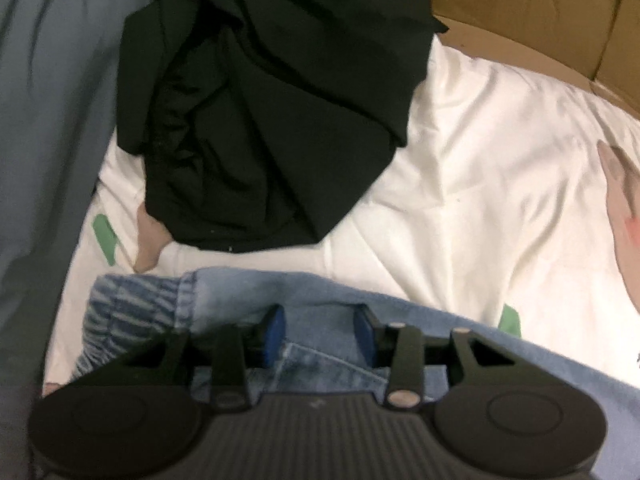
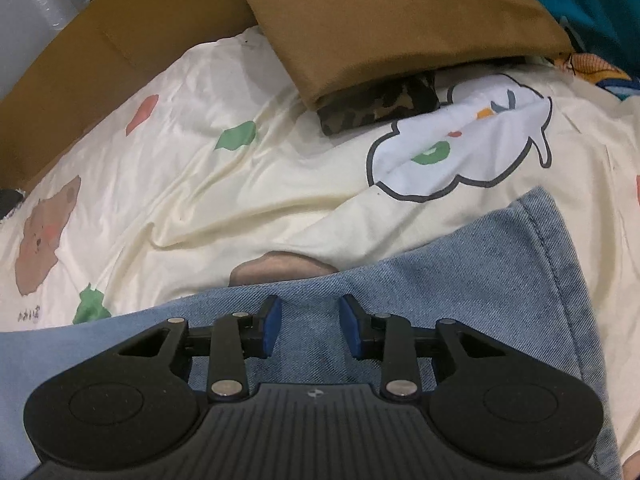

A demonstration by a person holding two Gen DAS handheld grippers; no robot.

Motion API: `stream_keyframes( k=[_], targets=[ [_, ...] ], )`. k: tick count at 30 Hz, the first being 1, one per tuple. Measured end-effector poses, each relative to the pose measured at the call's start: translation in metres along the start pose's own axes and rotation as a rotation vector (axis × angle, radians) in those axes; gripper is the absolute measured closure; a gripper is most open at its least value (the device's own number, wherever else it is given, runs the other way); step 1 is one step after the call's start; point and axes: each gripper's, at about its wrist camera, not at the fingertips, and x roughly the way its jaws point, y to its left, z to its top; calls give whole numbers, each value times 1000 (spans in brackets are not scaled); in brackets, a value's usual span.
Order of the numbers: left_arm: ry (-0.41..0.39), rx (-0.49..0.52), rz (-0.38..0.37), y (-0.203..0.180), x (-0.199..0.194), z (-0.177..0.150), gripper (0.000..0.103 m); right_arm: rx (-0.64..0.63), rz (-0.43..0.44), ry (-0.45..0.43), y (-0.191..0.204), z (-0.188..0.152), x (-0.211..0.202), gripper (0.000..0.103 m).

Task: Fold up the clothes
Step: 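Move both open grippers above the folded jeans, then move the open right gripper along the jeans leg toward its folded edge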

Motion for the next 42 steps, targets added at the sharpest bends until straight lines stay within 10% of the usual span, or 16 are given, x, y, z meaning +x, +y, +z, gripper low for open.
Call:
stream_keyframes(
  k=[12,29,42],
  targets=[
    [16,28,-14,50,-65,2,73,-16,-22,-48,-20,1,-43,64],
    [24,9,60,50,3,21,99,82,-147,-6,-102,-27,-51,77],
    [25,109,30,57,-52,4,82,-4,-92,-104,-113,1,-79,74]
  ],
)
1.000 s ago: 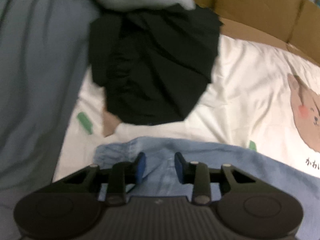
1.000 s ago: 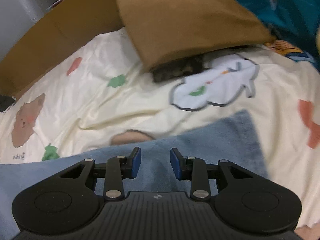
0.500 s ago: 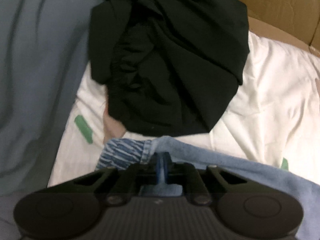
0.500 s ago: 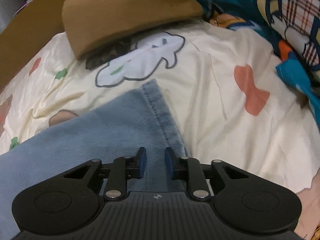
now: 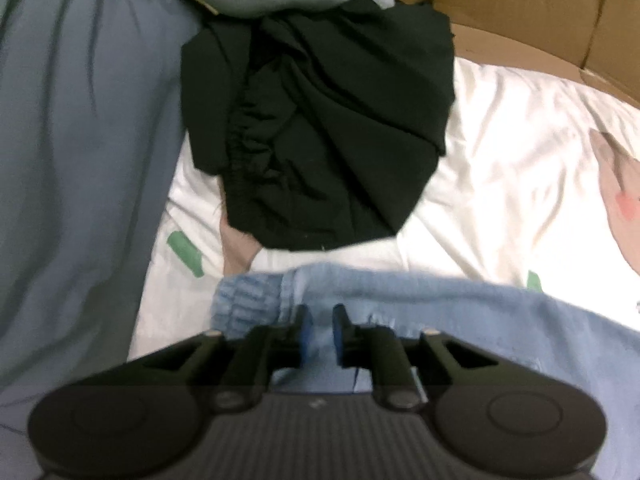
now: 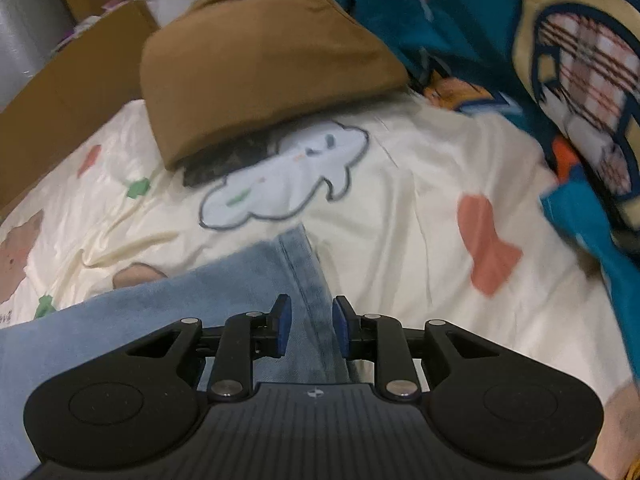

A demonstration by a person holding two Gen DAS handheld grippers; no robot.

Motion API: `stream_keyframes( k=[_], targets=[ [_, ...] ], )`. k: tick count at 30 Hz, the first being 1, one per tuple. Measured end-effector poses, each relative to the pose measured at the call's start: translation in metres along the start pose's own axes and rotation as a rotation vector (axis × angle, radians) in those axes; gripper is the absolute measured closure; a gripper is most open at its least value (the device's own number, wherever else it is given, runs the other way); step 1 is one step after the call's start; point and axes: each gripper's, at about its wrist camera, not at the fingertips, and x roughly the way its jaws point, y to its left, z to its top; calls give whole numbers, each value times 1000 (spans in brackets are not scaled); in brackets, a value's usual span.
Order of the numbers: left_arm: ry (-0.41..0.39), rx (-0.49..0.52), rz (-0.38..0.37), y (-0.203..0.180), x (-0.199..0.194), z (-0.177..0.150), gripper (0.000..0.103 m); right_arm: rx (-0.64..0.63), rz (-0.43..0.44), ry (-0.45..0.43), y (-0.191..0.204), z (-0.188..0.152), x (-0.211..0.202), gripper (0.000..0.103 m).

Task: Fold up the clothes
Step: 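Move the open right gripper along the jeans leg toward its folded edge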

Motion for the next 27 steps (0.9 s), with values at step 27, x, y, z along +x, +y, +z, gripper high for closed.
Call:
stream_keyframes(
  k=[27],
  targets=[
    [35,-45,10,32,5,-24,78,23,17,92,-1,33,31,65]
  ],
)
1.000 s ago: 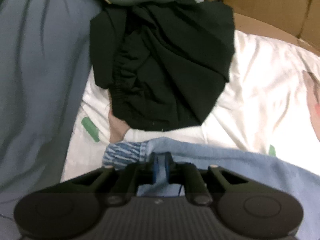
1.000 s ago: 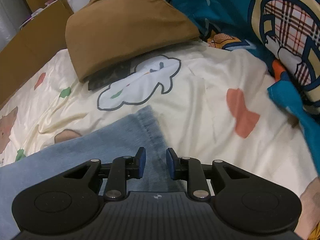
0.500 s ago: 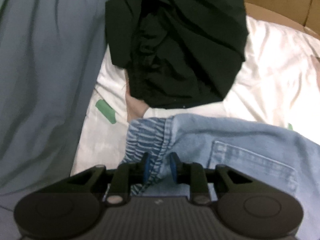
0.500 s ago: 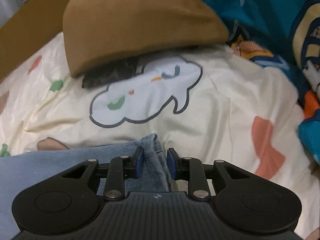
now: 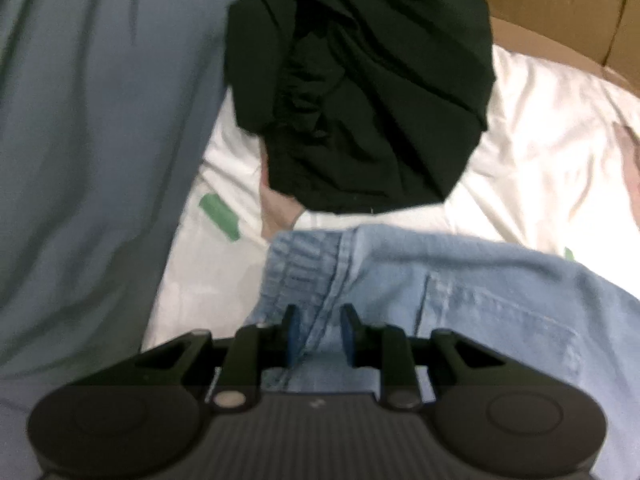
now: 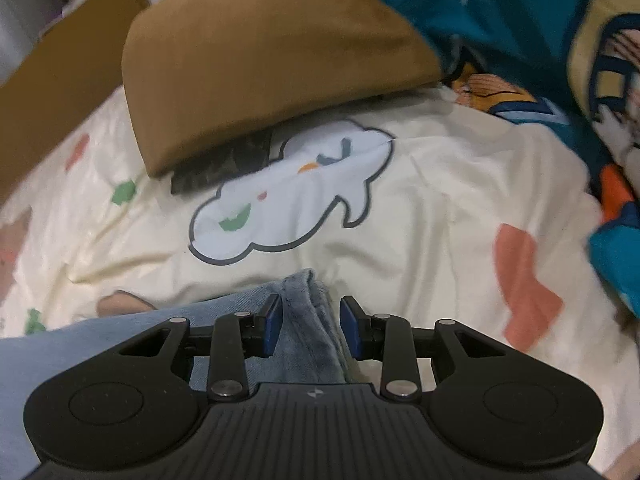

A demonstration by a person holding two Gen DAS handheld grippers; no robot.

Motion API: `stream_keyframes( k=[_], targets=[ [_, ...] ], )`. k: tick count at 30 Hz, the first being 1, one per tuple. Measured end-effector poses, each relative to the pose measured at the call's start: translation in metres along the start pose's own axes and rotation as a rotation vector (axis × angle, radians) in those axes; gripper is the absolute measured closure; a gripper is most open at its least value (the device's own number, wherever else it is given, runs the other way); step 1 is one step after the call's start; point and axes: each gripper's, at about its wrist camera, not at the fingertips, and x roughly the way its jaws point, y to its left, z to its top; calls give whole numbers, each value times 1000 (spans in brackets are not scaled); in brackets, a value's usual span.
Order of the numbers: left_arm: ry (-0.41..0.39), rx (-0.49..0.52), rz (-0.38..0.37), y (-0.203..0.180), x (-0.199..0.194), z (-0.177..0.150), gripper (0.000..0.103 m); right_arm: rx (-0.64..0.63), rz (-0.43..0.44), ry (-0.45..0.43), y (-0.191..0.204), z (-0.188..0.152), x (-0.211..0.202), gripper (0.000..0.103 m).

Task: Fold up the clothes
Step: 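Move the open right gripper along the jeans leg toward its folded edge, then lower the open right gripper onto the layered folded edge of the jeans leg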

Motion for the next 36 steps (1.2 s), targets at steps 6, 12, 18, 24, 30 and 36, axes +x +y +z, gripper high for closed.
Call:
stream_keyframes(
  k=[6,12,18,24,30,36],
  targets=[
    [56,-21,-28,8,-22,-34,81,53,84,29,-27,-17,-34,64],
    [126,-10,-9,6,-2,-53,77,92,137,58,-52,-35,-57,64],
    [171,19,92,-15,33,-48,74,169,165,108,-77,-60,-71,62],
    [177,42,126,-23,9,-37,68,249,217,117,-92,-96,-78,50],
    [112,-44,92,-15,-47,-39,47,300,270,75,-93,-127,-73,48],
    [85,-104,81,-21,-88,-50,46,296,265,-1,-91,-143,-71,41]
  ],
)
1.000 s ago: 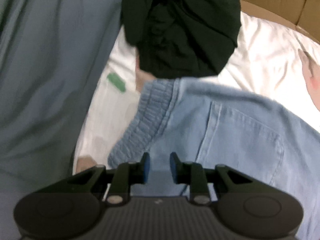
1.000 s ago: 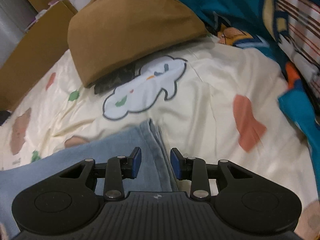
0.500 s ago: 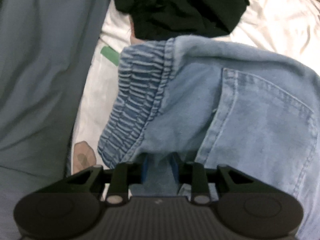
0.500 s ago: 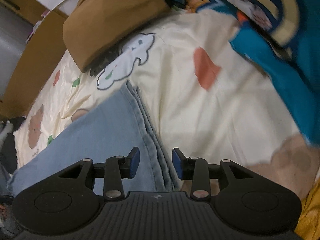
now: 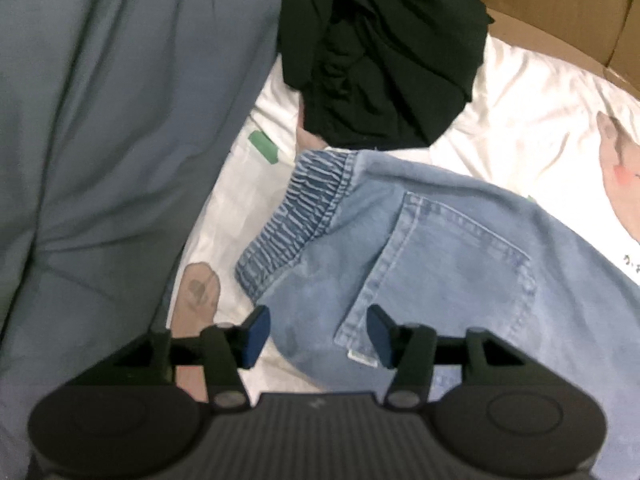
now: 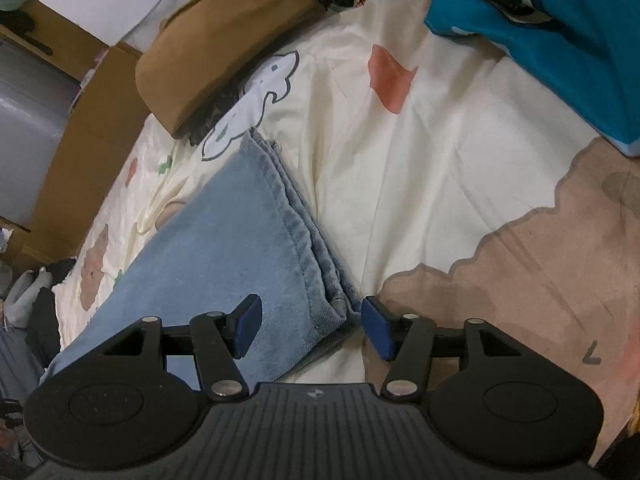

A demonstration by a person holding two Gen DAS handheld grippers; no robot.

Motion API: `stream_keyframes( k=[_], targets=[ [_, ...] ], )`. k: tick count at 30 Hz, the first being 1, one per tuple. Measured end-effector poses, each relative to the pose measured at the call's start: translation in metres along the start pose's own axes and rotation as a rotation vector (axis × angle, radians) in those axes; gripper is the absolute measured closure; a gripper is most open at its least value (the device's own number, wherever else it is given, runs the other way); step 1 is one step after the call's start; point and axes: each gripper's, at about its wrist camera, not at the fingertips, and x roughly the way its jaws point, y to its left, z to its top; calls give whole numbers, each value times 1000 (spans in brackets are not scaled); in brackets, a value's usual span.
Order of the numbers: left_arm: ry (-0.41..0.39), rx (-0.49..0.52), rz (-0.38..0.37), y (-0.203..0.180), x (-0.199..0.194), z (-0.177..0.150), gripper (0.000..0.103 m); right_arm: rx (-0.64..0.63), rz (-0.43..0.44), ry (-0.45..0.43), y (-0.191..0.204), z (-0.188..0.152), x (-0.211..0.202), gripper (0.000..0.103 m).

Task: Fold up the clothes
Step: 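Lower the open right gripper onto the layered folded edge of the jeans leg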

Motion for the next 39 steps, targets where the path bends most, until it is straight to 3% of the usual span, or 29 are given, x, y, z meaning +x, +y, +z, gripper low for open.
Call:
stream_keyframes(
  k=[4,9,19,23,28,30,34,39],
  targets=[
    [-6,11,19,-5,-14,-2,46,-52,29,-76,4,1,-5,41],
    [-19,12,-2,-16,-30,-8,46,-49,63,-71,1,12,13,40],
    [2,50,-7,-41,-41,-26,46,241,226,157,-47,41,56,38],
    [-4,80,-21,-50,-48,-29,45,282,281,231,-57,47,61,38],
    [2,99,-20,-57,-50,-34,45,223,326,296,-48,51,59,38],
    [5,103,-17,-57,-50,-36,45,213,317,292,-46,52,54,38],
    [9,109,-13,-57,-48,-40,44,197,208,299,-46,45,45,38],
    [18,113,-10,-54,-42,-46,44,236,201,285,-51,30,40,38]
  ],
)
